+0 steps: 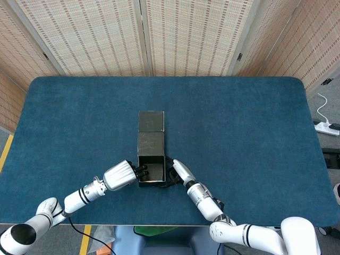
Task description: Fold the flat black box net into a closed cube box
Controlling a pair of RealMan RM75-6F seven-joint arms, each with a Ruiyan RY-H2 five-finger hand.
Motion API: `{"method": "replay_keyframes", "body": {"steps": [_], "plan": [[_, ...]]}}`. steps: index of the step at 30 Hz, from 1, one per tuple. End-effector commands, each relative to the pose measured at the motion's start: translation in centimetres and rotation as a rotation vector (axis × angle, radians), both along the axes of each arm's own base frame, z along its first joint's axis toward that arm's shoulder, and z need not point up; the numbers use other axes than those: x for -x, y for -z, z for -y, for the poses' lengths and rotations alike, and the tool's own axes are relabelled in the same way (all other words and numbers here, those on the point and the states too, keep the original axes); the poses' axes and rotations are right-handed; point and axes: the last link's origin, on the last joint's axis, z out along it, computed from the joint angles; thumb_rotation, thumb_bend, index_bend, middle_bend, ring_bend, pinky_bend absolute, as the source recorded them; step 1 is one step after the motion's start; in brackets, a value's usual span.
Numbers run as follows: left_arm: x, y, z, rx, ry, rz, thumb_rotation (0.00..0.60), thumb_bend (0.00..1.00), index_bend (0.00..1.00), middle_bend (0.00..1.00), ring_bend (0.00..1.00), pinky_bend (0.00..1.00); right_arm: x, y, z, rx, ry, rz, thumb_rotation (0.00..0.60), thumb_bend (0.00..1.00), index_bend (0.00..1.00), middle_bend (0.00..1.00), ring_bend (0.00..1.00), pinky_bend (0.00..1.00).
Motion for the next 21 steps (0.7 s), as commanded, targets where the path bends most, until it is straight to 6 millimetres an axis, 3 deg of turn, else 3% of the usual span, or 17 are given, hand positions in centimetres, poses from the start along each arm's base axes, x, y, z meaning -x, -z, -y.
{"method": "replay_keyframes", "body": {"steps": [1, 7, 13, 17, 21], "plan": [[0.1, -0.6, 0.0, -0.018, -0.006, 0.012, 0.6, 0.34, 0.28, 0.35, 0.84, 0.88, 0.0, 0.1, 0.3, 0.01, 0.007, -0.003, 0.6, 0.32, 0.58, 0.61, 0.78, 1.0], [0.4, -1.3, 0.0, -0.029, -0.016, 0.015, 0.6, 0.34, 0.2, 0.29, 0.82, 0.88, 0.1, 0.4, 0.7, 0.022, 0.011, -0.015, 0.6, 0.32, 0.58, 0.6, 0.78, 1.0], [0.8, -3.5, 0.3, -0.033, -0.063, 0.097, 0.6, 0.34, 0.16, 0.27, 0.82, 0.89, 0.7, 1.6, 1.5, 0.062, -0.01, -0.103, 0.6, 0.29, 0.52, 0.52, 0.77, 1.0], [1.1, -4.5, 0.3, 0.009, -0.151, 0.163, 0.6, 0.34, 0.14, 0.25, 0.81, 0.9, 0.9, 2.2, 1.5, 0.076, -0.026, -0.13, 0.6, 0.22, 0.32, 0.37, 0.75, 1.0], [1.8, -4.7, 0.1, 0.129, -0.343, 0.24, 0.6, 0.31, 0.05, 0.19, 0.78, 0.91, 1.0, 2.4, 0.9, 0.065, -0.051, -0.138, 0.6, 0.08, 0.04, 0.17, 0.7, 1.0]]}}
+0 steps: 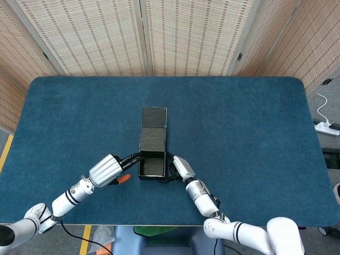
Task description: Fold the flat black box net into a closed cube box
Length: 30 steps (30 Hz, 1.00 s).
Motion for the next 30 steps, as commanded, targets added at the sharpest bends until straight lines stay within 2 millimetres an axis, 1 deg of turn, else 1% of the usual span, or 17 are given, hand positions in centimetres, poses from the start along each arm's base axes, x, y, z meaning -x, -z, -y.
{"method": "replay_keyframes", "body": {"steps": [1, 3, 5, 10, 16, 22, 26, 30], "plan": [[1.0, -0.6, -0.3, 0.13, -0.203, 0.09, 0.6, 0.3, 0.03, 0.18, 0.78, 0.91, 0.1, 0.0, -0.5, -0.01, -0.013, 0.002, 0.6, 0.06, 0.01, 0.13, 0.69, 1.0], [1.3, -0.6, -0.5, 0.214, -0.316, 0.142, 0.6, 0.27, 0.0, 0.14, 0.76, 0.91, 0.3, -0.3, -0.9, -0.019, -0.02, 0.009, 0.6, 0.02, 0.0, 0.09, 0.67, 1.0], [1.6, -0.6, -0.7, 0.283, -0.403, 0.173, 0.6, 0.24, 0.0, 0.1, 0.74, 0.91, 0.4, -0.5, -1.1, -0.021, -0.024, 0.015, 0.6, 0.01, 0.0, 0.06, 0.66, 1.0], [2.2, -0.1, -1.1, 0.441, -0.583, 0.216, 0.6, 0.21, 0.0, 0.01, 0.69, 0.91, 0.7, -1.2, -1.7, -0.029, -0.028, 0.028, 0.6, 0.01, 0.0, 0.04, 0.64, 1.0], [2.7, 0.5, -1.3, 0.526, -0.681, 0.245, 0.6, 0.21, 0.0, 0.0, 0.66, 0.91, 0.9, -1.8, -2.4, -0.044, -0.032, 0.035, 0.6, 0.0, 0.0, 0.03, 0.64, 1.0], [2.8, 1.6, -1.7, 0.559, -0.719, 0.257, 0.6, 0.21, 0.0, 0.0, 0.65, 0.91, 1.8, -2.9, -2.4, -0.01, -0.018, 0.034, 0.6, 0.01, 0.0, 0.03, 0.64, 1.0], [2.5, 2.4, -1.9, 0.602, -0.75, 0.278, 0.6, 0.21, 0.0, 0.0, 0.64, 0.91, 2.8, -5.0, -2.1, 0.043, -0.008, 0.043, 0.6, 0.01, 0.0, 0.04, 0.64, 1.0], [2.1, 3.3, -2.2, 0.637, -0.769, 0.297, 0.6, 0.21, 0.0, 0.0, 0.64, 0.91, 3.5, -8.7, -1.6, 0.143, -0.021, 0.066, 0.6, 0.01, 0.0, 0.06, 0.64, 1.0]]}}
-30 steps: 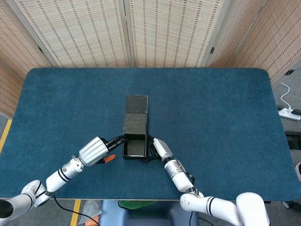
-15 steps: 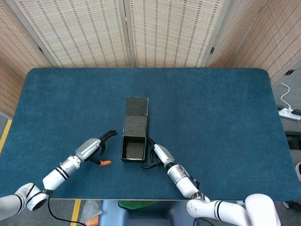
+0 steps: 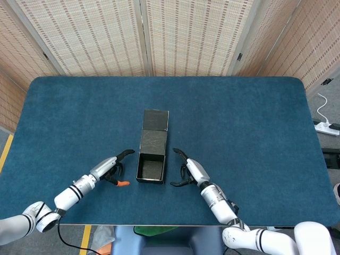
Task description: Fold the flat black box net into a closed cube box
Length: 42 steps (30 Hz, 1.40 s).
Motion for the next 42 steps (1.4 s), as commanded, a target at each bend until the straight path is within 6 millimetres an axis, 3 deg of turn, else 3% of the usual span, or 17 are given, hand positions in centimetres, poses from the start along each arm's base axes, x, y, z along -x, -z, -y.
{"method": "replay_keyframes", "body": {"steps": [1, 6, 9, 19, 22, 25, 32, 37, 42], "plan": [[-0.4, 0.8, -0.3, 0.019, -0.01, 0.015, 0.6, 0.21, 0.0, 0.0, 0.64, 0.91, 0.5, -3.4, 0.5, 0.087, -0.012, 0.023, 0.6, 0.01, 0.0, 0.07, 0.64, 1.0], [-1.1, 1.8, -0.5, 0.056, -0.04, 0.045, 0.6, 0.21, 0.0, 0.0, 0.64, 0.91, -0.2, -6.9, 1.5, 0.159, -0.03, 0.05, 0.6, 0.01, 0.0, 0.09, 0.64, 1.0], [-1.3, 2.3, -0.7, 0.072, -0.05, 0.048, 0.6, 0.21, 0.0, 0.0, 0.64, 0.91, -0.7, -8.1, 1.9, 0.175, -0.03, 0.061, 0.6, 0.01, 0.0, 0.09, 0.64, 1.0], [-1.4, 3.3, -1.1, 0.071, -0.079, 0.068, 0.6, 0.21, 0.0, 0.0, 0.64, 0.91, -0.7, -8.8, 2.2, 0.171, -0.011, 0.061, 0.6, 0.01, 0.0, 0.11, 0.64, 1.0], [-1.3, 3.6, -1.2, 0.067, -0.1, 0.087, 0.6, 0.21, 0.0, 0.04, 0.64, 0.91, -0.6, -8.7, 2.3, 0.17, 0.0, 0.063, 0.6, 0.01, 0.0, 0.11, 0.64, 1.0], [-1.2, 4.0, -1.2, 0.055, -0.128, 0.109, 0.6, 0.21, 0.12, 0.18, 0.65, 0.91, -0.2, -8.5, 2.4, 0.159, 0.021, 0.06, 0.6, 0.01, 0.0, 0.12, 0.64, 1.0], [-1.1, 4.7, -1.0, 0.01, -0.134, 0.115, 0.6, 0.21, 0.49, 0.55, 0.67, 0.92, 1.6, -7.0, 3.3, 0.073, 0.144, 0.046, 0.6, 0.02, 0.0, 0.14, 0.64, 1.0], [-1.4, 3.9, -0.8, -0.016, -0.121, 0.138, 0.6, 0.21, 0.58, 0.59, 0.68, 0.92, 1.8, -4.7, 4.7, -0.019, 0.219, 0.033, 0.6, 0.02, 0.0, 0.15, 0.64, 1.0], [-2.0, 2.6, -0.3, -0.028, -0.099, 0.164, 0.6, 0.21, 0.57, 0.59, 0.69, 0.92, -0.2, -2.6, 6.9, -0.04, 0.236, 0.037, 0.6, 0.02, 0.0, 0.15, 0.64, 1.0]]}}
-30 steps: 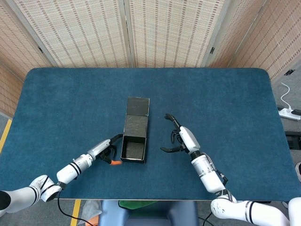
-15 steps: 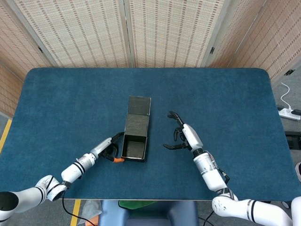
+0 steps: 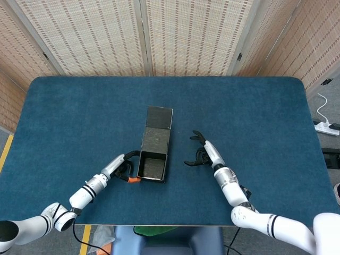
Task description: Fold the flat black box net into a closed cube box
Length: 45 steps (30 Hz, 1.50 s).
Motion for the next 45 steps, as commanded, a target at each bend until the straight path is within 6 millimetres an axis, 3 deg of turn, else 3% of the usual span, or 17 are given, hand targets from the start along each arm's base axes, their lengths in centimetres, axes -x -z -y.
{"method": "replay_keyframes", "body": {"steps": [1, 10, 16, 21, 27, 37, 40, 45], "plan": [[-0.4, -1.0, 0.4, -0.011, 0.014, 0.016, 0.6, 0.21, 0.57, 0.59, 0.69, 0.92, -2.2, 1.8, 1.7, -0.018, 0.003, 0.015, 0.6, 0.02, 0.0, 0.15, 0.64, 1.0], [-1.6, -2.0, 1.3, 0.003, 0.059, 0.01, 0.6, 0.21, 0.57, 0.59, 0.69, 0.92, -9.1, 4.0, 4.9, 0.013, -0.017, 0.138, 0.6, 0.0, 0.0, 0.17, 0.65, 1.0], [-1.6, -1.8, 1.3, 0.009, 0.047, -0.013, 0.6, 0.21, 0.57, 0.59, 0.69, 0.92, -12.8, 3.2, 6.0, 0.032, -0.021, 0.297, 0.6, 0.0, 0.0, 0.19, 0.66, 1.0], [-1.1, -1.4, 1.1, 0.01, 0.031, -0.049, 0.6, 0.21, 0.56, 0.59, 0.69, 0.92, -14.5, 1.8, 4.7, -0.019, -0.109, 0.357, 0.6, 0.0, 0.0, 0.23, 0.67, 1.0], [-0.6, -0.7, 0.7, 0.004, 0.0, -0.094, 0.6, 0.21, 0.56, 0.58, 0.69, 0.92, -14.6, 1.1, 1.2, -0.129, -0.264, 0.269, 0.6, 0.0, 0.02, 0.28, 0.68, 1.0], [0.0, 0.0, 0.4, -0.044, -0.077, -0.144, 0.6, 0.21, 0.49, 0.55, 0.7, 0.91, -13.2, 1.0, -1.2, -0.088, -0.476, -0.038, 0.6, 0.0, 0.06, 0.33, 0.7, 1.0], [-0.2, 0.1, 0.5, -0.069, -0.084, -0.163, 0.6, 0.21, 0.41, 0.49, 0.7, 0.92, -13.0, 1.5, -1.6, -0.046, -0.524, -0.122, 0.6, 0.0, 0.08, 0.33, 0.7, 1.0], [-0.5, -0.4, 0.9, -0.115, -0.05, -0.216, 0.6, 0.21, 0.1, 0.28, 0.7, 0.9, -12.6, 2.1, -1.9, -0.008, -0.559, -0.197, 0.6, 0.0, 0.1, 0.33, 0.7, 1.0]]}}
